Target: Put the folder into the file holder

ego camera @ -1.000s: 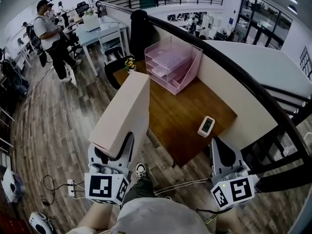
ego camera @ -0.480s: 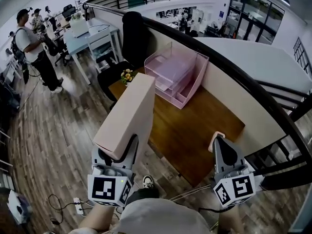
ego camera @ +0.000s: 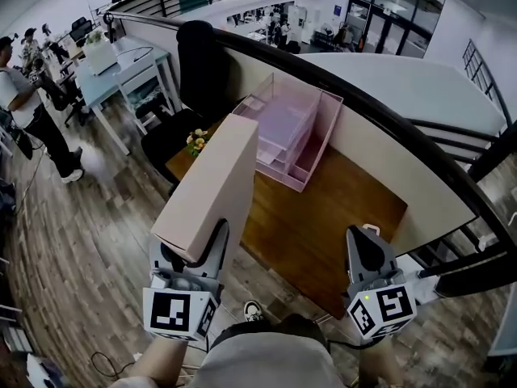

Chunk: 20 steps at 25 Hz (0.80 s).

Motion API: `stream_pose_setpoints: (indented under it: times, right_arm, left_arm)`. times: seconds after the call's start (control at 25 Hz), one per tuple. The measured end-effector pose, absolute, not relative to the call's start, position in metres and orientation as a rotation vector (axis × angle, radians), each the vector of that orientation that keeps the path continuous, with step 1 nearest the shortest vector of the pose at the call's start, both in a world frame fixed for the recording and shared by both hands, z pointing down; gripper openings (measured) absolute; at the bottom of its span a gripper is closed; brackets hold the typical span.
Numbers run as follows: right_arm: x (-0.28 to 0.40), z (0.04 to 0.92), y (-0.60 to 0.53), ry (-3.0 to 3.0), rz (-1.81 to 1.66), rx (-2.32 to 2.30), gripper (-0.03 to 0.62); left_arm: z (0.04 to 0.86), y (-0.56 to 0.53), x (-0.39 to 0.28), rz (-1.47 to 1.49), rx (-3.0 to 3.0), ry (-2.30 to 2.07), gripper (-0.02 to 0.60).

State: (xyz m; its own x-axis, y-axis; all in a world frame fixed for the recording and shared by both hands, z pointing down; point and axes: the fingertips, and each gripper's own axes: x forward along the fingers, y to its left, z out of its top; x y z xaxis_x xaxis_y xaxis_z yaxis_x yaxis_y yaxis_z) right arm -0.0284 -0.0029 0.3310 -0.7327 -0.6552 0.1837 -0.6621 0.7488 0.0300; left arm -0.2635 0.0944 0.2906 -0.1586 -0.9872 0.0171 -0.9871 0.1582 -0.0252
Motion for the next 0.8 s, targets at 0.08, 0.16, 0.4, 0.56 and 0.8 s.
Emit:
stream_pose_setpoints:
  times: [0.08,0.16,0.4,0.56,0.8]
  right_arm:
    - [-0.034,0.336,-0.007,-2.739,0.044,1.055,0.003]
    - [-0.036,0.338,-0.013,-2.715,0.019,1.067,0.003]
    - [-0.023,0.337,-0.038,-2.672,0.009,1.151,0.003]
    - [-0.013,0.335,-0.055,-2.659,0.021,1.213,0.003]
    - [0.008,0.341,-0.085,-2.63,0.045,1.276,0.003]
  left_arm:
    - [0.292,0.085,-0.269,-0.035,-2.064,2.369,0.295]
    - [0.294,0.074,-0.27,-0.017,-2.108,2.345,0.295]
    - [0.291,0.042,-0.259,0.02,-2.182,2.26,0.295]
    - [0.283,0.015,-0.251,0.037,-2.201,2.193,0.295]
    - [0.279,-0.028,-0.234,0.053,-2.247,2.12,0.295]
